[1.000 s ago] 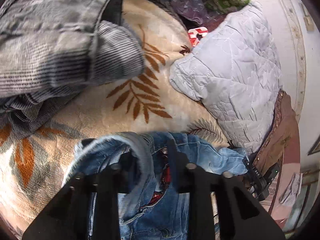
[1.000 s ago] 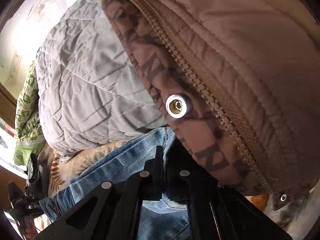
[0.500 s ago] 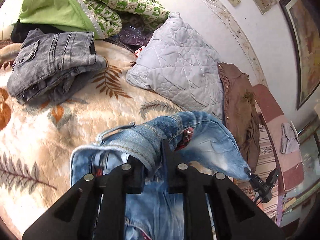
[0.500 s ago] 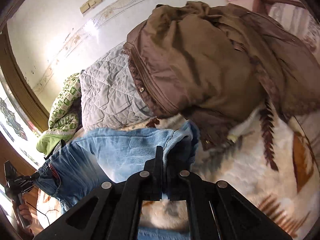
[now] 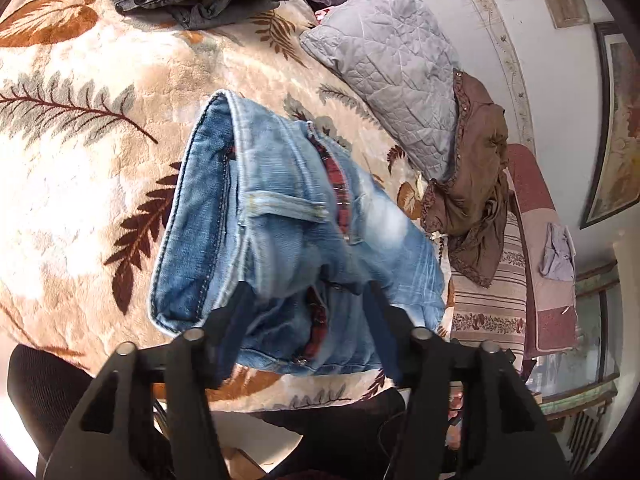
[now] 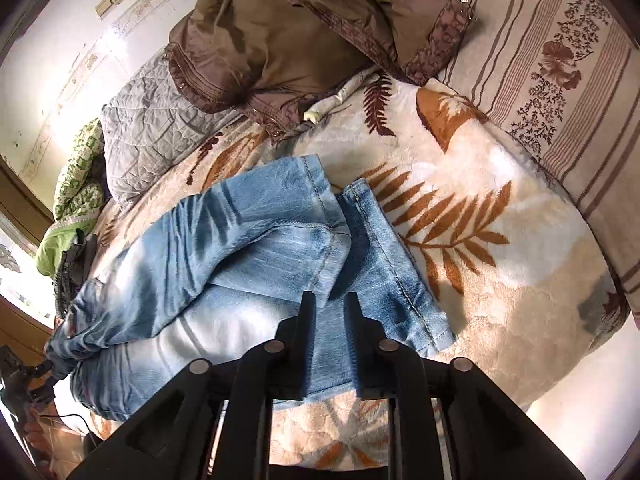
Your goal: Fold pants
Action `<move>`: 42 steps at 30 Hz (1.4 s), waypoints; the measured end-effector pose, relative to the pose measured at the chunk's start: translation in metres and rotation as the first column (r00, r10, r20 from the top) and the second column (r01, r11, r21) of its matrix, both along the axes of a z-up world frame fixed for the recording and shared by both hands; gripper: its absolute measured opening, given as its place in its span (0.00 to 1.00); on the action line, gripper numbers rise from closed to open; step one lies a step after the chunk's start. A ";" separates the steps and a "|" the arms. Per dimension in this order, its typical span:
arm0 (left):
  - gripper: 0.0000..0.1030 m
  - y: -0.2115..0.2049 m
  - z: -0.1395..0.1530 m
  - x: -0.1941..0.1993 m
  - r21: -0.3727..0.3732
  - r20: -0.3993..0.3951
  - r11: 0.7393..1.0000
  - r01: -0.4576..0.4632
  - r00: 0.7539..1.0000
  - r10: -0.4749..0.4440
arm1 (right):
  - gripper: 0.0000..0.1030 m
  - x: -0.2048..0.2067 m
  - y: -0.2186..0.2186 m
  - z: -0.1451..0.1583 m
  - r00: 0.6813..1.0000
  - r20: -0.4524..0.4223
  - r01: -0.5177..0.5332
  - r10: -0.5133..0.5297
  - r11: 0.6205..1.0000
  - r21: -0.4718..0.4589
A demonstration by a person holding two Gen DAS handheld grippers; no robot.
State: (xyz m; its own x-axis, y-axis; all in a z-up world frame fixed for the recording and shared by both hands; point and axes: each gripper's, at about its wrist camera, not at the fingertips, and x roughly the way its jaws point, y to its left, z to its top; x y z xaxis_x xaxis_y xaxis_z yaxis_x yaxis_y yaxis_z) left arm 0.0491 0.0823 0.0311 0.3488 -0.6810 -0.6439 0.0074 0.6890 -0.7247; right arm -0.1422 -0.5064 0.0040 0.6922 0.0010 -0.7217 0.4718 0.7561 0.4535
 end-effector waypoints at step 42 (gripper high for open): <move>0.12 0.003 -0.036 -0.011 -0.021 -0.067 1.000 -0.019 0.998 0.017 | 0.03 -0.017 0.030 -0.032 0.979 0.194 -0.018 -0.055 0.935 0.354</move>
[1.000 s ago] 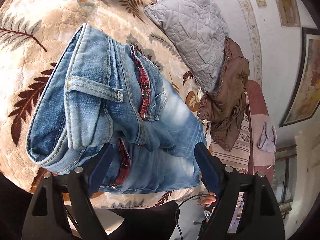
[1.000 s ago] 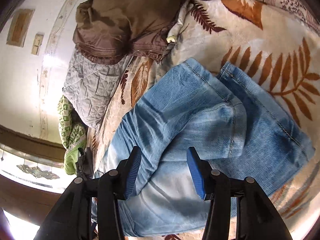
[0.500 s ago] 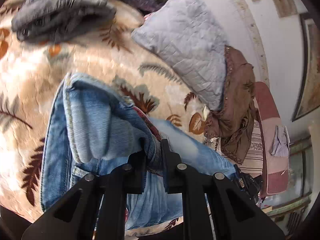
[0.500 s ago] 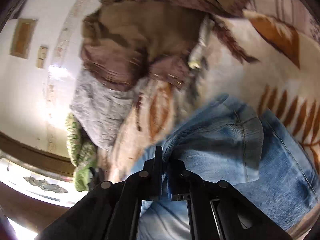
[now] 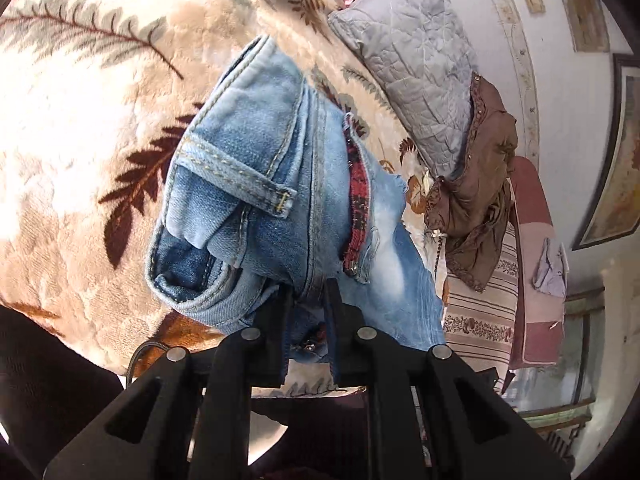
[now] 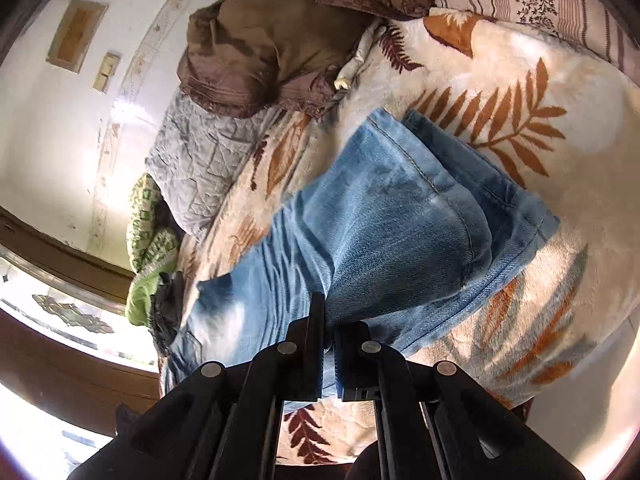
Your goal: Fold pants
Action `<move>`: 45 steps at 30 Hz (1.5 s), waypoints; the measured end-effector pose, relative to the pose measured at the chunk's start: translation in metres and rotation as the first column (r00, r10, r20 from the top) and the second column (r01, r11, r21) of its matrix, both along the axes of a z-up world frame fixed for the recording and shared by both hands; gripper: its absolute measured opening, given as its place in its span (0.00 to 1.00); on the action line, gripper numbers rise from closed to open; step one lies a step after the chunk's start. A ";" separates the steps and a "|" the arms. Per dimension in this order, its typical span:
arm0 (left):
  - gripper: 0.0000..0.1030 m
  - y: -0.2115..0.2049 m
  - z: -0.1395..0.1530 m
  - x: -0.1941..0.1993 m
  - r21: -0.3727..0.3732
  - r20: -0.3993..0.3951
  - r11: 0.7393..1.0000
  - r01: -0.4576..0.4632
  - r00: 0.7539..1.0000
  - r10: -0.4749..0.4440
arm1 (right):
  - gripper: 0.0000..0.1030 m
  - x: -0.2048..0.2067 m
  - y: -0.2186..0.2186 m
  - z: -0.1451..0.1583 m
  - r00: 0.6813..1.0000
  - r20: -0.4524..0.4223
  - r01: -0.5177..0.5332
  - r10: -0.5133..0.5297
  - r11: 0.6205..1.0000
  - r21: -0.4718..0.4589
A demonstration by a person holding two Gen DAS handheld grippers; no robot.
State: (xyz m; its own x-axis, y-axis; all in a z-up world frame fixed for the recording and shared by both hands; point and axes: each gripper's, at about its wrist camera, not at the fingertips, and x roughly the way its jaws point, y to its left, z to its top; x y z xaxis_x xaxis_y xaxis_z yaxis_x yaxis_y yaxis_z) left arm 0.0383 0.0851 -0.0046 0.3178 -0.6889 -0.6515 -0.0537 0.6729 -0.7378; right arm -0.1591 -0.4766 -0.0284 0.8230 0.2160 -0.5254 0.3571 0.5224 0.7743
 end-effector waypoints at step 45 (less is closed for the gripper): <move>0.46 0.000 0.037 -0.048 0.058 0.129 0.956 0.287 0.948 -0.292 | 0.25 -0.043 -0.056 0.025 0.944 -0.158 0.245 -0.290 0.936 -0.250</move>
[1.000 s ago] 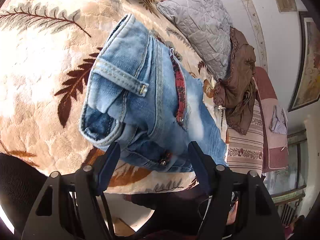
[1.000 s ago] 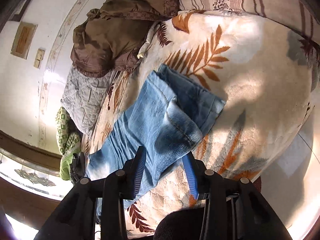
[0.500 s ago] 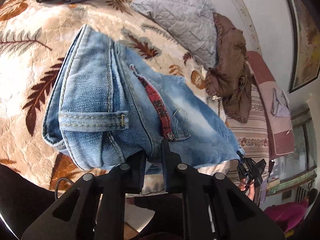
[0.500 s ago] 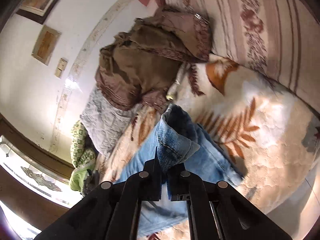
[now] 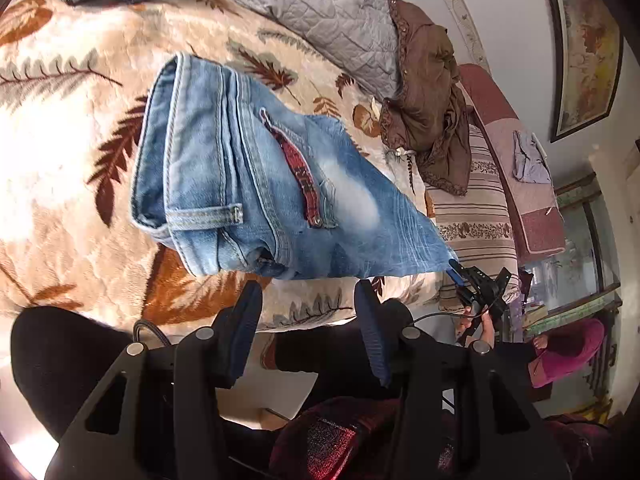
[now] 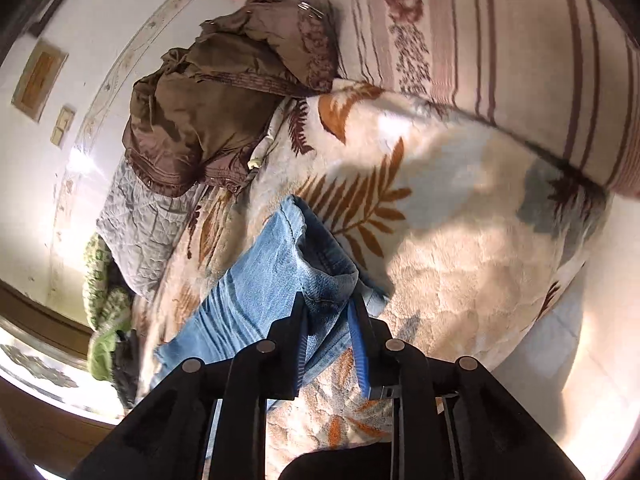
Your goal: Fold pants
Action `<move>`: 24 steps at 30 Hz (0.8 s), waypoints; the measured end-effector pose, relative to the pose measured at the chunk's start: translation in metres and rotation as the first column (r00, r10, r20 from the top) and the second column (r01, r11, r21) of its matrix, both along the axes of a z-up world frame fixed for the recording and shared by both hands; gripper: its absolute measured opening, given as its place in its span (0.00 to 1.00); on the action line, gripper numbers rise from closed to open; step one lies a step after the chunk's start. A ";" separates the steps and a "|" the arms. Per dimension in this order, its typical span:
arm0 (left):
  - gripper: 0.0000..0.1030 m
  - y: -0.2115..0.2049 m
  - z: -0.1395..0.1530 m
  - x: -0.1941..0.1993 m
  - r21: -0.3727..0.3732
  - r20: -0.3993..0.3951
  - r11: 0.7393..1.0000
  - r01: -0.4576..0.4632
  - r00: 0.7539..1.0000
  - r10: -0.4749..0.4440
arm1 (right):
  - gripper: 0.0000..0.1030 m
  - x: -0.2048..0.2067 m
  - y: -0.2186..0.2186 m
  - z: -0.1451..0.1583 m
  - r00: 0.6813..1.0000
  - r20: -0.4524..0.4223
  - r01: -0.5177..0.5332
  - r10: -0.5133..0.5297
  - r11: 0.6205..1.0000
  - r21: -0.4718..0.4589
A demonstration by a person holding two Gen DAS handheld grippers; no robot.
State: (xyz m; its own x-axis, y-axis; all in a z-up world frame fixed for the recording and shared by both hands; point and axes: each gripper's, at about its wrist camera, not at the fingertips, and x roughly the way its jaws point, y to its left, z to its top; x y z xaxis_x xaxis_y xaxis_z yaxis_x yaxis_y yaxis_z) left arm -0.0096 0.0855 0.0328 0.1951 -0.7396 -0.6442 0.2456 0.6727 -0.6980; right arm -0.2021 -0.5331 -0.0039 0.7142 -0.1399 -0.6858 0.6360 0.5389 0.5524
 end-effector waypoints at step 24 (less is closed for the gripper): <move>0.64 -0.009 -0.043 0.152 -0.050 -0.153 0.986 -0.158 0.977 0.149 | 0.56 0.361 0.280 -0.005 0.527 -0.277 -0.849 0.803 0.515 -0.121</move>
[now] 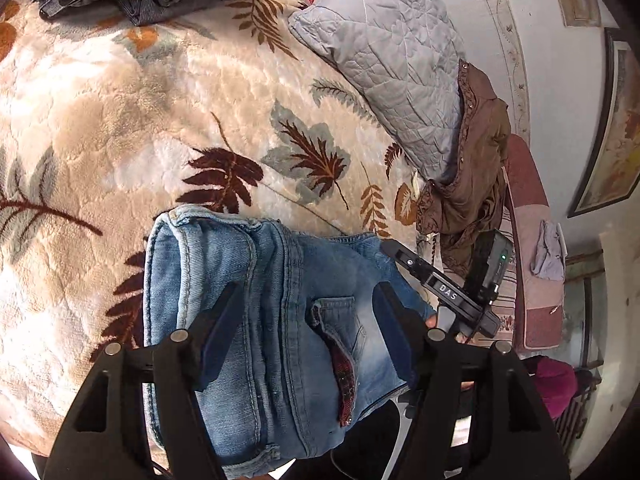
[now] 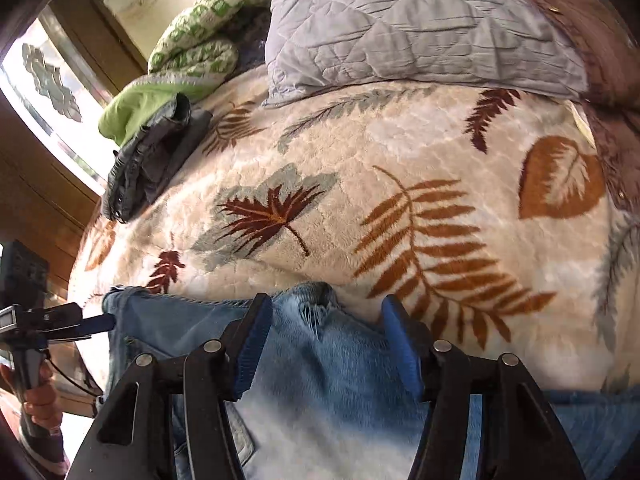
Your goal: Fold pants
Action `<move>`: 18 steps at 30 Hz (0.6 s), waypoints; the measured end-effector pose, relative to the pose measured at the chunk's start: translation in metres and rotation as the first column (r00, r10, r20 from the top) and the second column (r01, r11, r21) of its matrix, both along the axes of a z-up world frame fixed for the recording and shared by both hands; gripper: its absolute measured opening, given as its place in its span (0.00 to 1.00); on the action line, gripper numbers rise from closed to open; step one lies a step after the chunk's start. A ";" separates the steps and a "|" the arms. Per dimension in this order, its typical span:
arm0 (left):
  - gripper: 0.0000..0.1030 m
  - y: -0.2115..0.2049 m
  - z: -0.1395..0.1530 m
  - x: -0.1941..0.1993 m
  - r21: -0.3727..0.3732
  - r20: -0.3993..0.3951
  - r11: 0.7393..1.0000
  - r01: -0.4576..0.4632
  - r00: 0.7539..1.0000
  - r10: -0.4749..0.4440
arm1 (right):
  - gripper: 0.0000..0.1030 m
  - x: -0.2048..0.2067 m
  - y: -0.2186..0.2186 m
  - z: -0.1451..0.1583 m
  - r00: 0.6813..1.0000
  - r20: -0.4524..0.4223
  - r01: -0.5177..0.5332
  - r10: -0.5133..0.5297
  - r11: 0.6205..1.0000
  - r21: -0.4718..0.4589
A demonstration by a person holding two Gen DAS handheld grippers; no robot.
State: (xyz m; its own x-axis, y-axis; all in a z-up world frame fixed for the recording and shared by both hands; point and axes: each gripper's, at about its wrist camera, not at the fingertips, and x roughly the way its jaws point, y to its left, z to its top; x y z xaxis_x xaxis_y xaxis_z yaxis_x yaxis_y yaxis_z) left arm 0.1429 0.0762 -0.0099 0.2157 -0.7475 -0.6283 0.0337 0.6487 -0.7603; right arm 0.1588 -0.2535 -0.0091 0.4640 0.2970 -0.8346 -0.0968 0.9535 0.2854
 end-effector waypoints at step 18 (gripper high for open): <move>0.69 0.022 0.012 0.003 -0.001 0.036 1.000 -0.023 0.999 0.023 | 0.02 0.026 0.004 -0.023 0.998 0.028 0.051 -0.050 0.998 -0.026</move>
